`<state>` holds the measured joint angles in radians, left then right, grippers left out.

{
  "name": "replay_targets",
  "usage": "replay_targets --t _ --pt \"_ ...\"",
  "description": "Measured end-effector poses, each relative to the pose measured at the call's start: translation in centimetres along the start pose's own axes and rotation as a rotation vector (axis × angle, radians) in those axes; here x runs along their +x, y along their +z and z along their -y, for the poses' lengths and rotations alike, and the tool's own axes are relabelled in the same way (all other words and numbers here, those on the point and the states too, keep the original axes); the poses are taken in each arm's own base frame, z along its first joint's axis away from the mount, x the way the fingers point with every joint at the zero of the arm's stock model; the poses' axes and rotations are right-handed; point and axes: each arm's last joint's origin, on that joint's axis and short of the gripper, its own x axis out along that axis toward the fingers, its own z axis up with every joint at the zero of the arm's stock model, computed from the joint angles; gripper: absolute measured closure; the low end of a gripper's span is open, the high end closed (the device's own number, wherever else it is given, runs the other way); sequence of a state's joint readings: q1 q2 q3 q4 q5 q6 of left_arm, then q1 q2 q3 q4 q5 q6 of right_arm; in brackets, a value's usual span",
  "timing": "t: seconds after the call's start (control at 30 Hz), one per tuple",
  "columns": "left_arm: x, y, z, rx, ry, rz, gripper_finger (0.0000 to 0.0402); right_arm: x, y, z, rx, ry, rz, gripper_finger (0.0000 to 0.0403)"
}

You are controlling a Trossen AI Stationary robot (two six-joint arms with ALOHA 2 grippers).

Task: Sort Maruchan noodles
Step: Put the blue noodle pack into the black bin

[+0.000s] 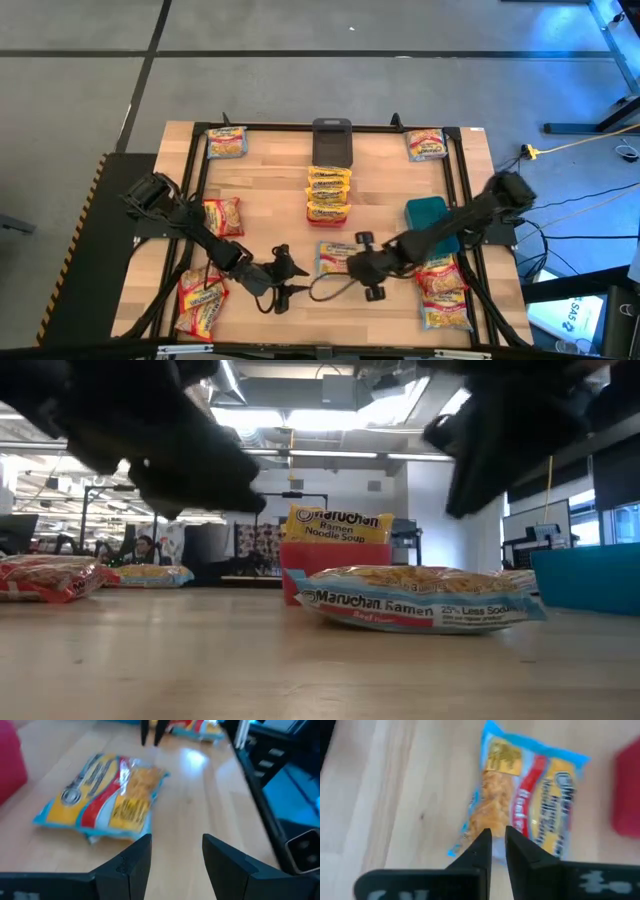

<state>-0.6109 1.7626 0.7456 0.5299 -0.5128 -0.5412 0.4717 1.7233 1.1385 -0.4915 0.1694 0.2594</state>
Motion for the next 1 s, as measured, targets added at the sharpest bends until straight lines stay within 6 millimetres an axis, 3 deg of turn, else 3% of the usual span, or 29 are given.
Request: replay_targets --t 0.13,0.23,0.33,0.57,0.77,1.0 --pt "0.1 0.8 0.4 0.007 -0.042 0.081 0.0232 -0.5 -2.1 0.2 0.042 -0.036 0.058 0.0372" --pt "1.1 0.9 0.4 0.024 -0.046 0.120 0.0232 -0.2 -3.6 1.5 0.118 -0.026 0.164 0.0372" --pt "3.2 1.0 0.5 0.045 -0.025 0.114 0.0232 0.8 -5.5 3.8 0.228 -0.037 0.228 0.0372" --pt "7.6 0.4 -0.4 0.100 0.076 -0.008 0.0232 1.9 -6.8 8.0 0.511 0.012 0.279 0.0358" --pt "9.1 -0.6 -1.3 0.075 0.131 -0.076 0.0232 1.8 -6.3 9.0 0.537 0.075 0.313 0.0255" --pt "9.2 -0.9 -1.3 0.080 0.113 -0.100 0.0232 1.8 -6.1 10.1 0.593 0.135 0.319 0.0128"
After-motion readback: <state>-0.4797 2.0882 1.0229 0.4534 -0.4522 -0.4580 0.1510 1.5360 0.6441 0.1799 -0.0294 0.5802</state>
